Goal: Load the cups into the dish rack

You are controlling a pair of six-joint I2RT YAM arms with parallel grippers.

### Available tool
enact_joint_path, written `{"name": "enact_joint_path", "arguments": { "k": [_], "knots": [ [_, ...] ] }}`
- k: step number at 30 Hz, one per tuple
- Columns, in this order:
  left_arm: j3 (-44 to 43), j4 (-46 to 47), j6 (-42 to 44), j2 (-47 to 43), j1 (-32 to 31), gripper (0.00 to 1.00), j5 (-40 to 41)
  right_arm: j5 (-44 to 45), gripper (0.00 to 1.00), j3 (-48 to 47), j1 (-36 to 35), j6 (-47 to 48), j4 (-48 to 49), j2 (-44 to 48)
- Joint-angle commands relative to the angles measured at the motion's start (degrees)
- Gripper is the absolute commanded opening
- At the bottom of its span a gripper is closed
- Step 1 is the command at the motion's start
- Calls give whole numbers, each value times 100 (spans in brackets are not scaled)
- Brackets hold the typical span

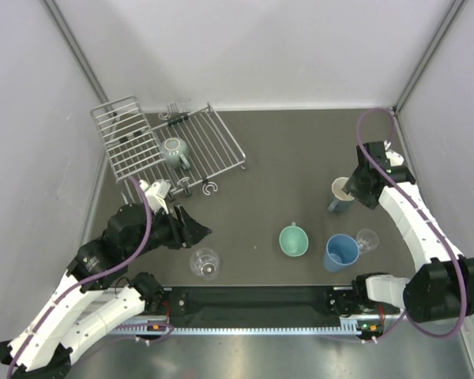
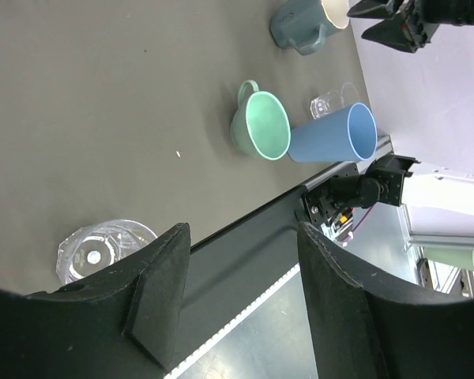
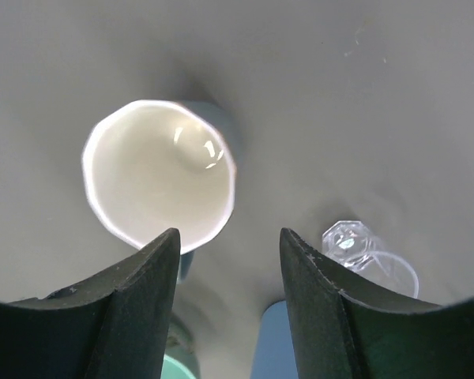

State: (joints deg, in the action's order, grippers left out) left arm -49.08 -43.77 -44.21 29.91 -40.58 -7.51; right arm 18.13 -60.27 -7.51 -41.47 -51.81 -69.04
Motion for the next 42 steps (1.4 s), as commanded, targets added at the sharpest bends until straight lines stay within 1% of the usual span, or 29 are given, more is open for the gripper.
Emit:
{"name": "enact_joint_path", "arguments": {
  "k": [1, 7, 15, 19, 25, 26, 27, 28, 30, 32, 33, 35, 37, 38, 39, 40, 41, 42],
  "knots": [
    [-207, 70, 53, 24, -12, 62, -58, -55, 53, 155, 232, 218, 435, -66],
    [-172, 123, -35, 50, -3, 62, -172, -248, 52, 296, 434, 368, 777, -277],
    [-163, 149, -141, 24, -12, 62, -225, -521, 51, 340, 478, 491, 1138, -584],
    [-172, 149, -167, 15, -12, 62, -234, -530, 48, 297, 478, 517, 1208, -813],
    [-277, 149, -229, 6, -12, 62, -286, -504, 33, 323, 487, 605, 1287, -980],
    [-321, 158, -229, 6, -12, 64, -304, -495, 25, 332, 487, 623, 1288, -980],
    [-348, 167, -229, 23, -12, 65, -339, -486, 23, 323, 496, 640, 1322, -980],
    [-374, 167, -229, 41, -3, 66, -348, -495, 17, 323, 487, 641, 1331, -963],
    [-453, 202, -229, 85, -3, 75, -435, -503, 7, 314, 496, 675, 1367, -945],
    [-558, 228, -246, 111, -3, 79, -488, -512, 0, 314, 505, 737, 1428, -919],
    [-594, 281, -264, 164, -3, 82, -558, -564, 0, 279, 505, 781, 1446, -901],
    [-751, 351, -281, 234, -12, 83, -620, -609, 0, 235, 505, 895, 1507, -796],
    [-918, 439, -255, 374, -3, 85, -655, -949, 0, 95, 496, 1122, 1586, -604],
    [-1189, 431, -212, 549, -12, 85, -655, -1082, 0, -36, 496, 1185, 1630, -515],
    [-1331, 457, -116, 664, -12, 87, -760, -1562, 0, -107, 496, 1264, 1683, -427],
    [-1637, 474, -36, 778, -12, 87, -865, -1802, 0, -169, 496, 1421, 1753, -192],
    [-1788, 475, 78, 1032, -3, 87, -953, -2492, 0, -248, 496, 1458, 1962, -59],
    [-1920, 501, 105, 1139, -3, 88, -1041, -2829, 0, -266, 479, 1467, 2086, 64]
  ]
}}
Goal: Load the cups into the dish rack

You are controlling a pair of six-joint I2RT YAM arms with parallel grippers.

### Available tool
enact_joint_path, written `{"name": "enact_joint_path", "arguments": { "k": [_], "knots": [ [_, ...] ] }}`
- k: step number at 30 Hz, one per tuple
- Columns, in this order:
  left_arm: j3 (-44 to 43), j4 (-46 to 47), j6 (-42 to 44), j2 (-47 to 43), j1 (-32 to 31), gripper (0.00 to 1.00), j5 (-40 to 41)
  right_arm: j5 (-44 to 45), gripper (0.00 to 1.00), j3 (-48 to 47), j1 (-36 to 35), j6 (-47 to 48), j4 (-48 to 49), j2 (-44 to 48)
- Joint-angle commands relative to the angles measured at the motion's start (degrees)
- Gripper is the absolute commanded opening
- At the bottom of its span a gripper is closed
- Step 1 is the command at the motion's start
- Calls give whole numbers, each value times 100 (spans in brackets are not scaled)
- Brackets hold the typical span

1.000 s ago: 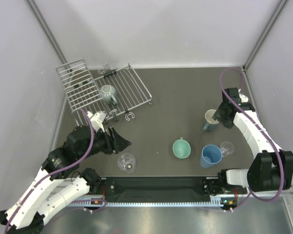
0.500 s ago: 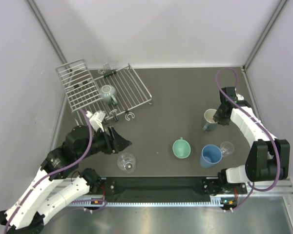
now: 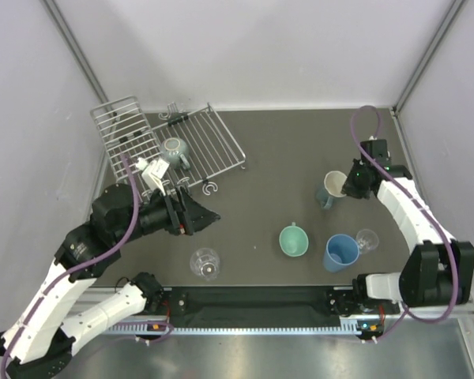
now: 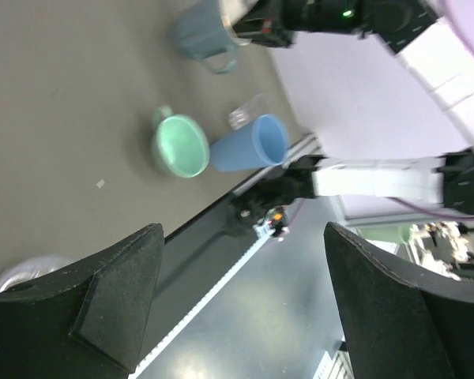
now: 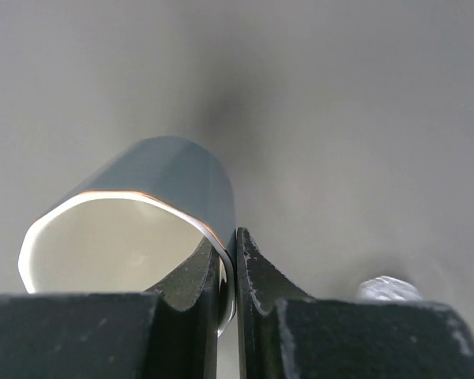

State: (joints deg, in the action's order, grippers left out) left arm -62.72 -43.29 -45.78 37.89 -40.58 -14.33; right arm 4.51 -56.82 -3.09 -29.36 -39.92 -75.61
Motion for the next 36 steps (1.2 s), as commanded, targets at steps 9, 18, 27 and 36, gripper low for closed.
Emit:
{"name": "enact_joint_path", "arguments": {
  "k": [9, 18, 27, 36],
  "knots": [
    [-742, 2262, 578, 939, -3, 98, -1652, -5131, 0, -699, -226, -473, 2600, 1575],
    [-251, 3945, 589, 835, 6, 98, -2599, -6401, 0, -76, -1174, -1896, 4992, 2727],
    [295, 4970, 140, 588, -3, 99, -2751, -5936, 0, 250, -2257, -2503, 6084, 2807],
    [620, 5357, 104, 307, -3, 99, -2374, -5224, 0, 312, -2643, -3004, 6601, 2455]
  ]
}}
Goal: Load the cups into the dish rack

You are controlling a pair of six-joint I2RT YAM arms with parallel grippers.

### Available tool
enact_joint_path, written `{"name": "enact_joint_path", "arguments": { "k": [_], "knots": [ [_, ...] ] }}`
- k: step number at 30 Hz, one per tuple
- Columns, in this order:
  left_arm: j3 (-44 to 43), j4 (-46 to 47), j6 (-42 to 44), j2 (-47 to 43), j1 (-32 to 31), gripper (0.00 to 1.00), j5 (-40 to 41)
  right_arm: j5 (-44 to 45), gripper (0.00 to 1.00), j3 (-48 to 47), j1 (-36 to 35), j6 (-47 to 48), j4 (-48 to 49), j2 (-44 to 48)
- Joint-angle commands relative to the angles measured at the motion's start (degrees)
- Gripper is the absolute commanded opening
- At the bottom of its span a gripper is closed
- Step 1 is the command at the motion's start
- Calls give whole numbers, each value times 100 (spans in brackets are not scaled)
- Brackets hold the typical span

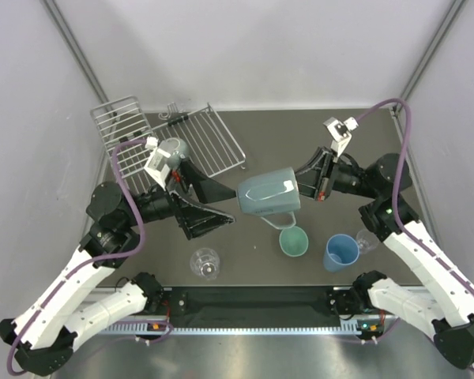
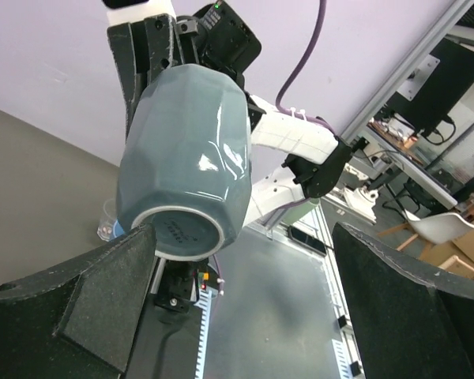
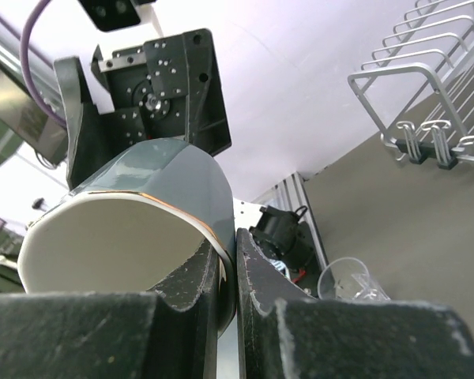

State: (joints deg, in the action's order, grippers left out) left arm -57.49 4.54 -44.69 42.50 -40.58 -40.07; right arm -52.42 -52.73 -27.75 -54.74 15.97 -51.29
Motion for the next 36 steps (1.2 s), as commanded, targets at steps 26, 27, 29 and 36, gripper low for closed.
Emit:
{"name": "enact_joint_path", "arguments": {
  "k": [26, 27, 29, 36],
  "knots": [
    [511, 1198, -356, -339, -3, 98, 852, 856, 0, -510, -916, -643, 1260, -329],
    [511, 1208, -374, -313, -12, 98, 835, 891, 0, -536, -943, -634, 1260, -390],
    [511, 1216, -435, -260, -3, 98, 791, 935, 0, -554, -969, -643, 1304, -452],
    [564, 1304, -585, -234, -12, 98, 782, 1094, 0, -659, -1136, -626, 1418, -724]
  ]
}}
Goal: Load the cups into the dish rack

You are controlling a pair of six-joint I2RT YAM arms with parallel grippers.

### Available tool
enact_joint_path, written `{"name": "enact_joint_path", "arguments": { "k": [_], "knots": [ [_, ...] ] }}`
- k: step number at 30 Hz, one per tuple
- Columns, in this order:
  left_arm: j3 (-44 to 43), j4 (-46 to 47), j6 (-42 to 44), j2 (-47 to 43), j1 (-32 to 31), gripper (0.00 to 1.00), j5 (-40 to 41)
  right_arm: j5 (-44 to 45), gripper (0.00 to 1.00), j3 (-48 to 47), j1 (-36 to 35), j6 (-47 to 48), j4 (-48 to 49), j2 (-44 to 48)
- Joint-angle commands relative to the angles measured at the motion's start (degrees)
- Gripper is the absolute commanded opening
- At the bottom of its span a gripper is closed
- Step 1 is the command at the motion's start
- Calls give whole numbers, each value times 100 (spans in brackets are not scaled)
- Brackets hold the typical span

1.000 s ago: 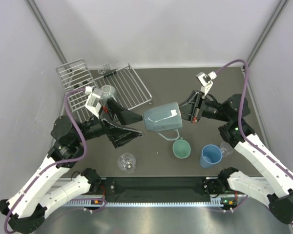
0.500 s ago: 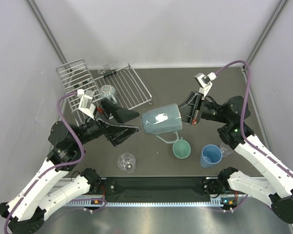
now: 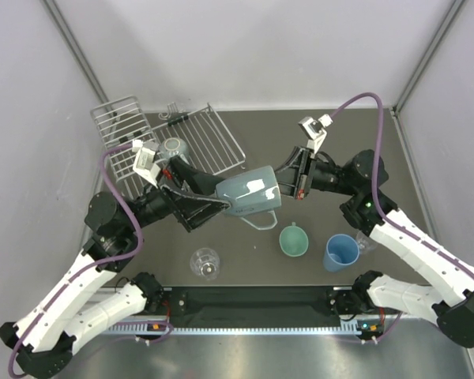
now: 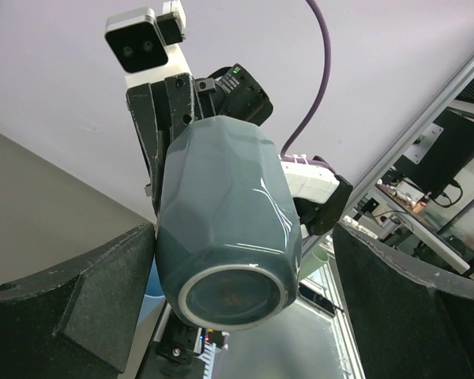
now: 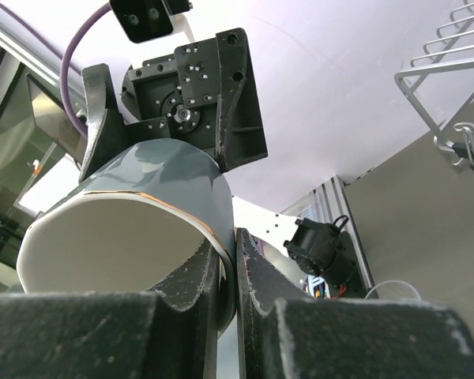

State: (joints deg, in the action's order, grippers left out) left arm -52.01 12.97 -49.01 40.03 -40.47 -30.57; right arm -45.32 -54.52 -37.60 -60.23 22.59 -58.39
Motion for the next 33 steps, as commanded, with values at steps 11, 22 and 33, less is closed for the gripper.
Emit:
{"name": "enact_joint_path", "arguments": {
  "k": [11, 22, 33],
  "knots": [
    [-2, 330, -258, 154, -31, 98, -310, 559, 0, -682, -318, 55, 659, -348],
    [-72, 267, -381, 268, -23, 95, -389, 709, 0, -832, -406, 388, 326, -436],
    [-274, 171, -601, 374, -23, 24, -327, 638, 0, -814, -432, 564, 186, -551]
  ]
}}
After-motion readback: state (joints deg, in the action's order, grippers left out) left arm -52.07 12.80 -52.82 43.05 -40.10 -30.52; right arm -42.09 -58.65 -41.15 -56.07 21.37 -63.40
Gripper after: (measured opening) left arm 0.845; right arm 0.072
